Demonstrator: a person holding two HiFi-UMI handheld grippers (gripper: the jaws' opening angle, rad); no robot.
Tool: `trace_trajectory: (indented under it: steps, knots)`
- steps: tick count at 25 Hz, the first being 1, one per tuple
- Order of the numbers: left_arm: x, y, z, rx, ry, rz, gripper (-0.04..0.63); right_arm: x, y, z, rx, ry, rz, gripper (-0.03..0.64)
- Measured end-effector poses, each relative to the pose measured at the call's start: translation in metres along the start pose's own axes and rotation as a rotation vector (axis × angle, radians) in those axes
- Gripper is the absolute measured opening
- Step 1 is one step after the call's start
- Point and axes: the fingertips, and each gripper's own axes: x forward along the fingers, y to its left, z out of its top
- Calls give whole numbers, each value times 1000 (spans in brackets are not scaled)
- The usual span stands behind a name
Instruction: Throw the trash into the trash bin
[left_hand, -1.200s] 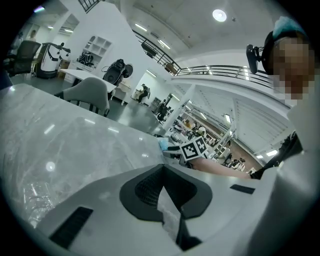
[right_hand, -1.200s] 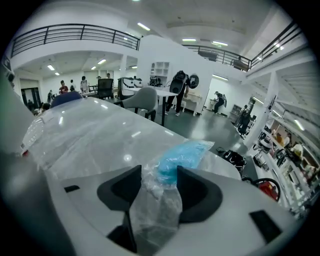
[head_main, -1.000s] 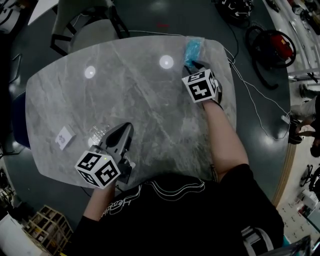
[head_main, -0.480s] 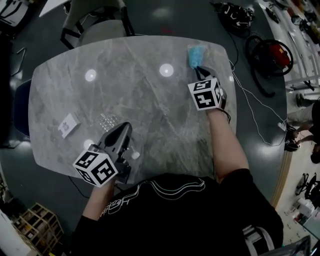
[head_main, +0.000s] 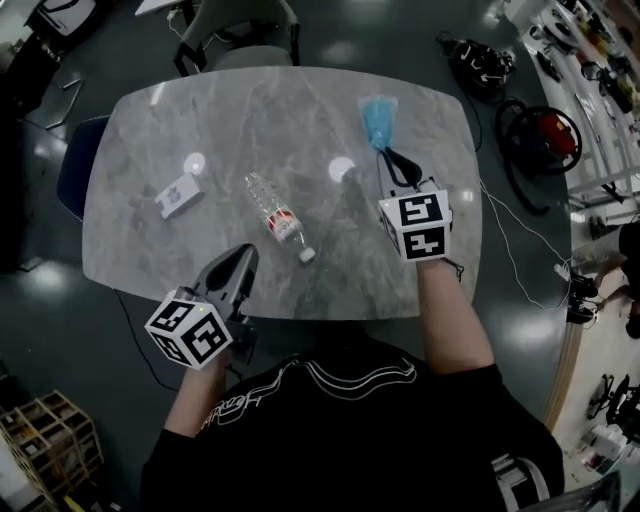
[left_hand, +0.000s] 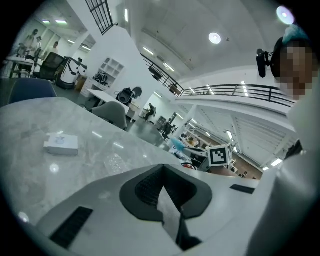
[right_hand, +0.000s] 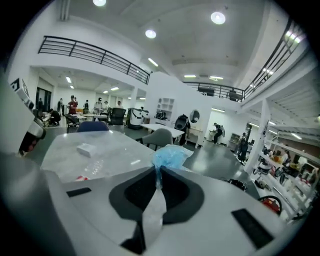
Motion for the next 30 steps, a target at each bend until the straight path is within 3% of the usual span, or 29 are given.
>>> trace_trajectory:
  steps: [9, 16, 22, 30]
  knots:
    - [-178, 2, -16, 7, -183, 74, 6, -106, 168, 94, -43, -222, 176, 44]
    - [-320, 25, -31, -19, -326, 207, 6, -158, 316, 143, -121, -312, 377, 44]
    - [-415, 58, -61, -133, -452, 368, 6, -172, 442, 160, -230, -307, 618, 43]
    - [-467, 121, -116, -317, -489, 558, 6, -135, 592, 129, -301, -216, 915, 44]
